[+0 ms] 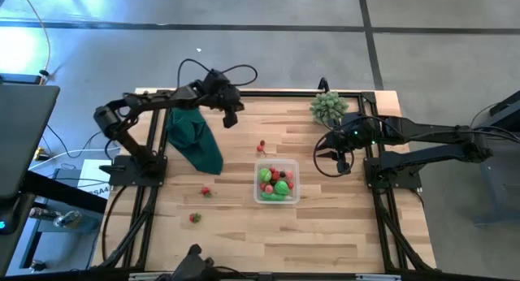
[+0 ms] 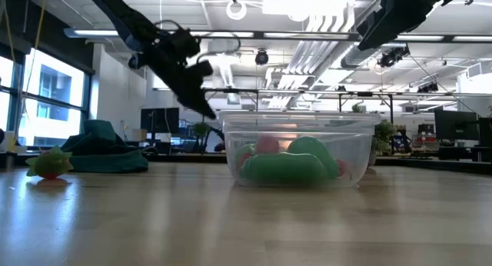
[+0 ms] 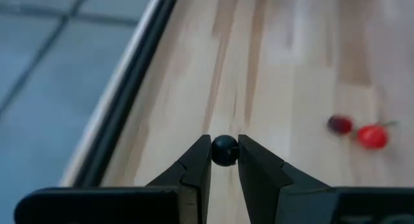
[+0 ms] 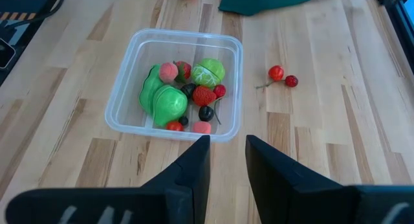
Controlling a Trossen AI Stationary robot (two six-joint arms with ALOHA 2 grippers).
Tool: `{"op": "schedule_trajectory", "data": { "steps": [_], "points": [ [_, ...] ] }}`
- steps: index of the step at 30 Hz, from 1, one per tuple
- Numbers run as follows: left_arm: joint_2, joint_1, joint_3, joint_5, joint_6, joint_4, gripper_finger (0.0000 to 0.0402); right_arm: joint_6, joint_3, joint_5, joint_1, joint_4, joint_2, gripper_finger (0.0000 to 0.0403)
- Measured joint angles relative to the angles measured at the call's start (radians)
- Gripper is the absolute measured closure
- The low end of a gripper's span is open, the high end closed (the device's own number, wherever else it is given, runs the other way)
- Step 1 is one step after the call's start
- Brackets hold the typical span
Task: Pick and placing Produce into tupperware
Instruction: Put the blueberry into the container
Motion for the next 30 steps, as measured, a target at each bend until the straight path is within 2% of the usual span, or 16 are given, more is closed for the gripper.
{"op": "schedule_trajectory", "data": {
  "steps": [6, 13, 16, 19, 24, 28, 30],
  "points": [
    [-0.097, -0.063, 0.000, 0.053, 0.063, 0.056, 0.0342, 0.000, 0.000, 0.000, 0.000, 0.000, 0.000, 0.0313],
    [-0.132, -0.234, 0.000, 0.044, 0.049, 0.130, 0.0342, 0.000, 0.000, 0.000, 0.000, 0.000, 0.000, 0.0313],
    [-0.132, -0.335, 0.000, -0.016, 0.013, 0.159, 0.0342, 0.000, 0.000, 0.000, 0.000, 0.000, 0.000, 0.0313],
    [-0.124, -0.447, 0.001, -0.125, -0.010, 0.204, 0.0342, 0.000, 0.000, 0.000, 0.000, 0.000, 0.000, 0.0313],
    [-0.090, -0.616, 0.031, -0.301, -0.082, 0.191, 0.0342, 0.000, 0.000, 0.000, 0.000, 0.000, 0.000, 0.0313],
    [-0.013, -0.707, 0.123, -0.358, -0.144, 0.054, 0.0342, 0.000, 0.000, 0.000, 0.000, 0.000, 0.000, 0.0313],
    [0.031, -0.733, 0.197, -0.370, -0.165, -0.064, 0.0342, 0.000, 0.000, 0.000, 0.000, 0.000, 0.000, 0.0313]
  ]
}}
